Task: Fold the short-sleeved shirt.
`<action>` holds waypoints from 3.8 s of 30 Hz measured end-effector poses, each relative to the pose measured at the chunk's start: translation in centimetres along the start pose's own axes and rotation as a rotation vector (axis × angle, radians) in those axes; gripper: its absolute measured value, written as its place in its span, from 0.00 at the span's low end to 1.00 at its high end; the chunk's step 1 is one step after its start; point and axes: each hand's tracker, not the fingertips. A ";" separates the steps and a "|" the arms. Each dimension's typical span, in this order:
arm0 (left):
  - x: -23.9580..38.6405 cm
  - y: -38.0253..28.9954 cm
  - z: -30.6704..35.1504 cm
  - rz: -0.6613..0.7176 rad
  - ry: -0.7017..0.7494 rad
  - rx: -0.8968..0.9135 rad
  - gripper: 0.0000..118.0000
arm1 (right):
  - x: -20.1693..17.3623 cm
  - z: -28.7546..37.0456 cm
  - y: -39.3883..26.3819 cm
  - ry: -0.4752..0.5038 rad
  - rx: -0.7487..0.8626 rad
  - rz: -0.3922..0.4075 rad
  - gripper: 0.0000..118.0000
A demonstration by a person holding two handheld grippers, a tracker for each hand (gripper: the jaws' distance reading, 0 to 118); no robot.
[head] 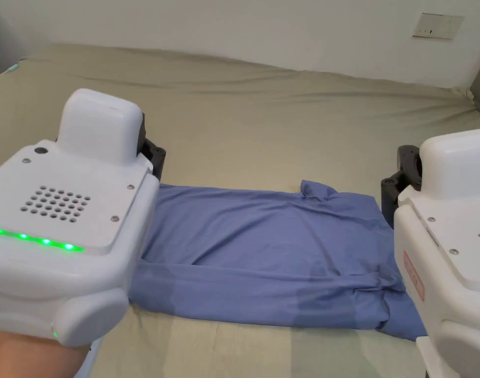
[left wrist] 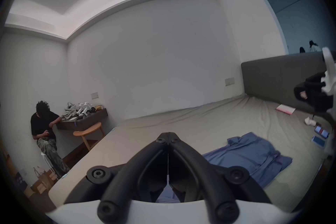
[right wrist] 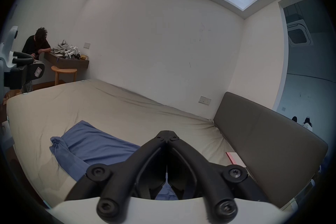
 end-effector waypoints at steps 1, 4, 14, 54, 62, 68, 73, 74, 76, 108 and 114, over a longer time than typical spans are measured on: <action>0.2 -0.9 -0.2 -0.026 0.020 0.002 0.00 | 0.0 -0.2 -0.4 0.000 -0.015 0.005 0.02; 0.1 -4.2 -1.6 -0.058 0.007 -0.099 0.00 | -0.1 -0.3 -2.4 -0.017 -0.063 0.042 0.02; -3.3 -19.7 -11.7 0.164 -0.069 -0.617 0.87 | 2.0 -1.9 -8.0 -0.006 -0.239 -0.014 0.02; -2.9 -20.4 -12.5 0.034 -0.102 -0.709 0.07 | 5.2 -20.0 -27.0 0.191 -0.969 -0.259 0.43; -3.7 -20.2 -12.5 0.036 -0.098 -0.703 0.07 | 5.2 -19.6 -25.0 0.235 -0.988 -0.169 0.11; -4.9 -18.6 -11.5 0.013 -0.134 -0.709 0.07 | 7.2 -15.8 -21.0 0.282 -0.985 -0.201 0.11; -6.4 -17.4 -9.6 -0.018 -0.143 -0.721 0.07 | 8.0 -12.0 -18.7 0.316 -0.986 -0.202 0.11; -6.8 -17.4 -9.0 -0.027 -0.148 -0.735 0.07 | 8.1 -10.9 -18.2 0.325 -0.994 -0.190 0.11; -7.3 -17.7 -7.7 -0.045 -0.166 -0.761 0.07 | 8.3 -9.0 -18.0 0.352 -1.020 -0.198 0.11; -8.7 -8.1 -0.7 0.125 -0.074 -0.353 0.88 | 8.3 -2.6 -9.4 0.124 -0.406 -0.109 0.89; -5.7 -1.5 2.5 0.146 -0.013 -0.068 0.77 | 3.4 0.3 -3.0 0.073 -0.148 -0.076 0.80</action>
